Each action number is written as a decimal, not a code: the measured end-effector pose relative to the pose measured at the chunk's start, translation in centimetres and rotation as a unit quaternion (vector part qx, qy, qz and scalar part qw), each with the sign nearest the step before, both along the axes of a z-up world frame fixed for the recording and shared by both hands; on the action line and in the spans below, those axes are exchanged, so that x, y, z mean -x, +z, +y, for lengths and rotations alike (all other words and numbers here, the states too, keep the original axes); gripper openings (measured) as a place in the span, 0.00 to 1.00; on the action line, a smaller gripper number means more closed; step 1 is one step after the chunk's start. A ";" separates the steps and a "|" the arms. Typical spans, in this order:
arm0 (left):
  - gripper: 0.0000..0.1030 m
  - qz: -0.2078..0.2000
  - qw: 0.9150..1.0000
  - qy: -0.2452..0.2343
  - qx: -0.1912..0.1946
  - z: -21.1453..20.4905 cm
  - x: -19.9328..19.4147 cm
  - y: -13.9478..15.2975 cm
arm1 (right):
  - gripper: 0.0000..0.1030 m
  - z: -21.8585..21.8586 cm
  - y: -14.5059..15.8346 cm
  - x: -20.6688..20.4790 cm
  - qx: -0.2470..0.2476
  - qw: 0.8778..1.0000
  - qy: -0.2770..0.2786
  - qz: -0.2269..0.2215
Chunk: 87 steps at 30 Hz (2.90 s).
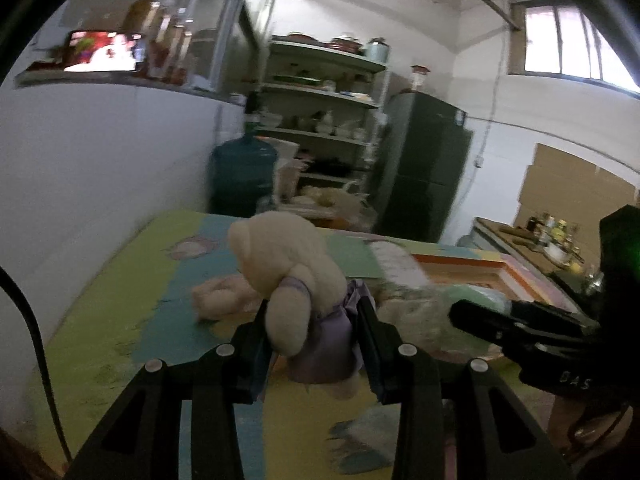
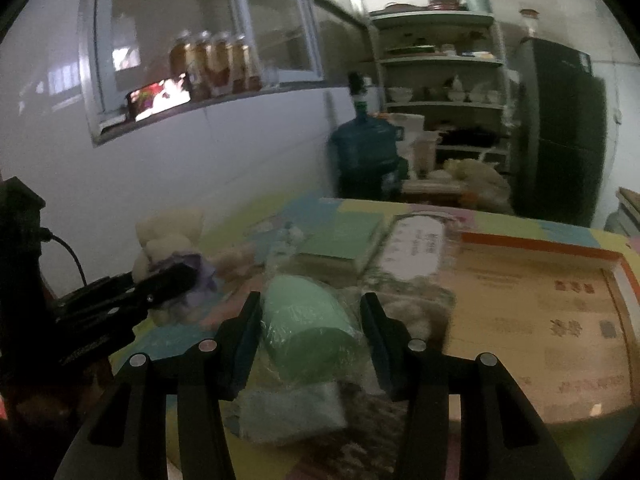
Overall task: Organize soft objects
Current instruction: 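Carry the teddy bear with the left tool while the right tool carries the soap into the tray, then release the teddy bear and green soap into the cardboard tray with both tools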
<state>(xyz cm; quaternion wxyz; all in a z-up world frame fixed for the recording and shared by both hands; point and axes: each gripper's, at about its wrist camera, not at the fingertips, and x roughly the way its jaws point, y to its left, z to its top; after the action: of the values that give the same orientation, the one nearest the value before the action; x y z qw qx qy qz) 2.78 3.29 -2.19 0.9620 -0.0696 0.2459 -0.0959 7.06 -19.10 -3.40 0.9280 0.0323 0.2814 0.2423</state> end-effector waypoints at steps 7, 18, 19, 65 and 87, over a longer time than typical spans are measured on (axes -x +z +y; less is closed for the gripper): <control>0.38 0.003 0.998 -0.063 0.008 -5.0 -0.9 0.5 | 0.49 -4.8 0.2 0.8 -0.010 0.999 -0.052 -0.006; 0.38 0.019 0.988 -0.150 0.020 -13.5 -2.6 0.4 | 0.49 -13.1 -0.1 2.3 -0.012 0.989 -0.146 -0.010; 0.38 0.022 0.987 -0.156 0.021 -14.5 -2.9 0.3 | 0.49 -14.0 -0.1 2.4 -0.011 0.988 -0.155 -0.010; 0.62 0.169 0.965 -0.198 0.021 -30.4 -10.2 -7.8 | 0.57 -29.0 -5.9 -3.8 -0.008 0.970 -0.232 0.068; 0.90 0.050 0.985 -0.165 0.000 -27.7 -6.5 -3.2 | 0.69 -28.3 -4.1 -0.9 -0.040 0.967 -0.251 0.028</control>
<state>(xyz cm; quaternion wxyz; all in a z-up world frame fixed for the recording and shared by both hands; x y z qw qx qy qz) 9.30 -24.36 -5.43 0.9196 -0.0329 0.3014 -0.2497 7.98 -47.39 -7.45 0.9488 0.1460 0.2799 0.0116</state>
